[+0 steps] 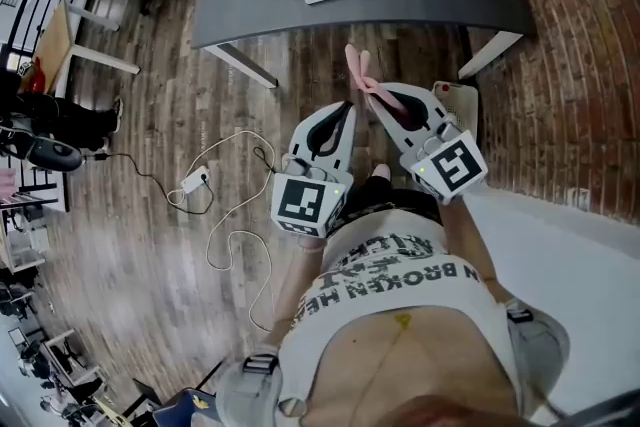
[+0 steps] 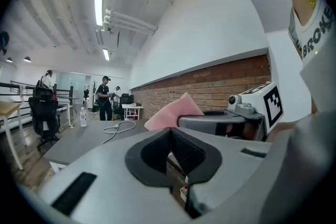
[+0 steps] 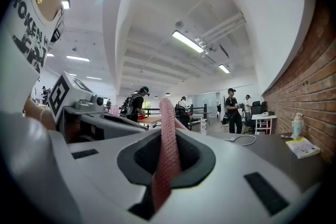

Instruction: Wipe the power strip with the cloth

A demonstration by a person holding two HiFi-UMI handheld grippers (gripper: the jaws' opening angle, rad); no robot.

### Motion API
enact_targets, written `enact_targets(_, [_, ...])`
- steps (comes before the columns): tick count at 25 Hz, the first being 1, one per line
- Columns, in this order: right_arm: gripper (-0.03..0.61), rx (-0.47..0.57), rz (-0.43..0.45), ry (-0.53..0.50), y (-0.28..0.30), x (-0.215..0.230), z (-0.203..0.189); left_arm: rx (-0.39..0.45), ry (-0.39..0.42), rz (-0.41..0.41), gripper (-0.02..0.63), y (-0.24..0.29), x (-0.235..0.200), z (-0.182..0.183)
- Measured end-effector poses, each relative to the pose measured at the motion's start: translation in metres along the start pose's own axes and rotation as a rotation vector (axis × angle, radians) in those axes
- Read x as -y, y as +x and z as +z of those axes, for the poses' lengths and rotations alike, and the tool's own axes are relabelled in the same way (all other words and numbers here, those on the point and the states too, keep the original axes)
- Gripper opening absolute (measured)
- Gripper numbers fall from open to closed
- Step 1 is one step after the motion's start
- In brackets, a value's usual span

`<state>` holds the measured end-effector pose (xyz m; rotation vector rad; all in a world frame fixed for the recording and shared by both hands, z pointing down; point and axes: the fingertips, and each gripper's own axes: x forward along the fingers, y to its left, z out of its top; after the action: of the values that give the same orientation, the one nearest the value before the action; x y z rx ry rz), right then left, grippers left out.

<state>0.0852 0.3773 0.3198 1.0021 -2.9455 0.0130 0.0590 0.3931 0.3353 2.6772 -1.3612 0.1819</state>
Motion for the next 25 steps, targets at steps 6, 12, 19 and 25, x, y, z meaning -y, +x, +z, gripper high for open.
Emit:
enact_targets(6, [0.017,-0.036,-0.051,-0.017,0.004,0.031,-0.009,-0.02,0.004,0.024,0.008,0.017,-0.021,-0.002])
enact_targets(12, [0.017,-0.052,-0.105,0.008,0.016,0.075,-0.02,-0.018,-0.005,0.028,0.008,0.057,-0.058,-0.003])
enact_targets(19, [0.017,-0.062,-0.118,0.022,0.07,0.138,-0.031,-0.03,-0.002,-0.003,0.008,0.134,-0.112,0.0])
enact_targets(25, [0.017,-0.076,-0.1,0.01,0.157,0.191,-0.03,-0.031,0.004,-0.016,0.008,0.188,-0.184,0.011])
